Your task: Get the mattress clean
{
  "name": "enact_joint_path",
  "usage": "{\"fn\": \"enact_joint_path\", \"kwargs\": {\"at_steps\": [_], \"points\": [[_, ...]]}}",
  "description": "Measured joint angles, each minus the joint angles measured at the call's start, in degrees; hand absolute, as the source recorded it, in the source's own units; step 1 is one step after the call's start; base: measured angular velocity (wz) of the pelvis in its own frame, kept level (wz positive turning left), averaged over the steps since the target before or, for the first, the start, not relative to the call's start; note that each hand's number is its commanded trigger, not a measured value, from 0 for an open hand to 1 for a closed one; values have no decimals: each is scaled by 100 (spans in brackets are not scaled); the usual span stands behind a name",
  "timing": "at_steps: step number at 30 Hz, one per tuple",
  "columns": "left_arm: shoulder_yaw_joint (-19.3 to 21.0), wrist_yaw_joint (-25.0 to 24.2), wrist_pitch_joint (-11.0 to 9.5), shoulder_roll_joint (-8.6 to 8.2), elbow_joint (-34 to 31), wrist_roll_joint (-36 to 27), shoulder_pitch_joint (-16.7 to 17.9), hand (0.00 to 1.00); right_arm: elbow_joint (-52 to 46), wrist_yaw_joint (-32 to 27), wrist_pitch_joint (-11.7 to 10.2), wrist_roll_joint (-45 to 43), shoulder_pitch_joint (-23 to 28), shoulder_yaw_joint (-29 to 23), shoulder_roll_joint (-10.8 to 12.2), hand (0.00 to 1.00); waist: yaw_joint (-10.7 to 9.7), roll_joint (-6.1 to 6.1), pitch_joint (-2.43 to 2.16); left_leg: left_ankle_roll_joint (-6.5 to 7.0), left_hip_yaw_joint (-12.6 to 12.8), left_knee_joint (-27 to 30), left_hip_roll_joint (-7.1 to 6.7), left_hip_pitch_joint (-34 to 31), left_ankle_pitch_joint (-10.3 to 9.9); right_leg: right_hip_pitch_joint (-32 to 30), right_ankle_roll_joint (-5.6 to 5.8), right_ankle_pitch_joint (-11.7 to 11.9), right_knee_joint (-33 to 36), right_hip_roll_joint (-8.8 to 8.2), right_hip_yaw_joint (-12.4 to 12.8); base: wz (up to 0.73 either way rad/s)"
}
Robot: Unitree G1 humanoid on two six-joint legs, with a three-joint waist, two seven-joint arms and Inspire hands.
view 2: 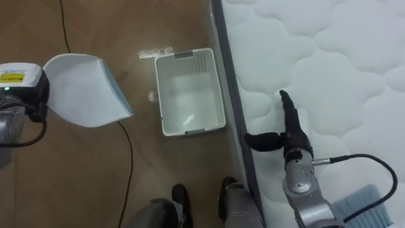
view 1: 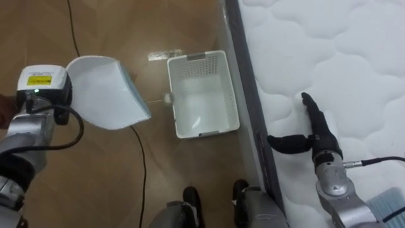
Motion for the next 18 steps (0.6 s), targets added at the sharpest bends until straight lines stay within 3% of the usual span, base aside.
{"fn": "enact_joint_path", "kwargs": {"at_steps": [5, 9, 16, 18], "points": [[-130, -167, -11, 21, 77, 73, -205, 100, -7, 2, -1, -74, 6, 52, 1, 0, -73, 18, 10, 2, -9, 38, 4, -19, -1, 9, -2, -2, 5, 1, -18, 1], [-294, -181, -30, 148, 70, 87, -350, 100, -44, -12, -18, -60, 12, 50, -1, 0, -106, 66, 25, 3, -16, 38, 3, -26, -1, 10, -3, -7, -9, -9, -38, 0], [-371, -162, -32, 184, 31, 380, -554, 100, -53, -36, -141, 47, 115, 37, -28, 0, -239, 235, 69, 30, 22, 4, 24, 46, -6, 156, 14, -70, -49, -45, -163, 10], [-387, -156, -31, 184, 32, 436, -622, 100, -57, -46, -209, 45, 123, 33, -72, 0, -250, 309, 105, 34, 27, -11, 23, 72, -8, 178, 15, -69, -53, -56, -172, -2]]}}
